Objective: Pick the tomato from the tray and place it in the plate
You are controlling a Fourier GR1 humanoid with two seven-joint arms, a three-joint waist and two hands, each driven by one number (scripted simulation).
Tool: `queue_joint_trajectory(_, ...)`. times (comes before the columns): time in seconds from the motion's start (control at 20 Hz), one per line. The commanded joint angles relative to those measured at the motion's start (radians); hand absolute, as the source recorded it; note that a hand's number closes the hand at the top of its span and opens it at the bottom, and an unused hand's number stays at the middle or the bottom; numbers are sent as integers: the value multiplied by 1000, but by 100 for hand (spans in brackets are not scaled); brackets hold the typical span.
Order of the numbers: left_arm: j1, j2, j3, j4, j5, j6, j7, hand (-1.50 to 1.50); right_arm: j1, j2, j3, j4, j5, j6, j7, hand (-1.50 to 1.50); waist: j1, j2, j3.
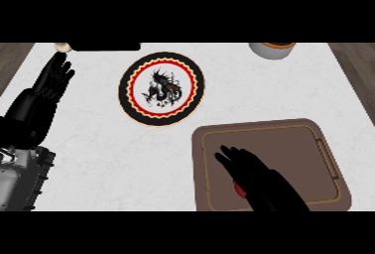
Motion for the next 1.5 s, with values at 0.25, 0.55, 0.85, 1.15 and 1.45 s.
queue_joint_trajectory(0.25, -11, -41, -32, -69, -32, 28, 75, 0, -138, 69, -22, -51, -147, 426, 426, -150, 19, 5, 5)
queue_joint_trajectory(0.55, 19, -62, 10, -6, -60, -16, -3, 0, -135, 120, -14, 32, -29, 425, 407, -150, 11, 7, 5)
queue_joint_trajectory(0.85, 3, -53, 40, -21, -40, -37, 22, 0, -142, 62, -81, 124, -22, 481, 368, -150, 12, 6, 6)
queue_joint_trajectory(1.15, 27, -83, 57, 5, -72, -66, -30, 0, -127, 175, -44, 198, 80, 463, 391, -150, 12, 7, 6)
queue_joint_trajectory(1.45, -1, -95, 78, -21, -91, -75, 23, 0, -74, 126, -79, 366, 154, 364, 159, -150, 13, 7, 6)
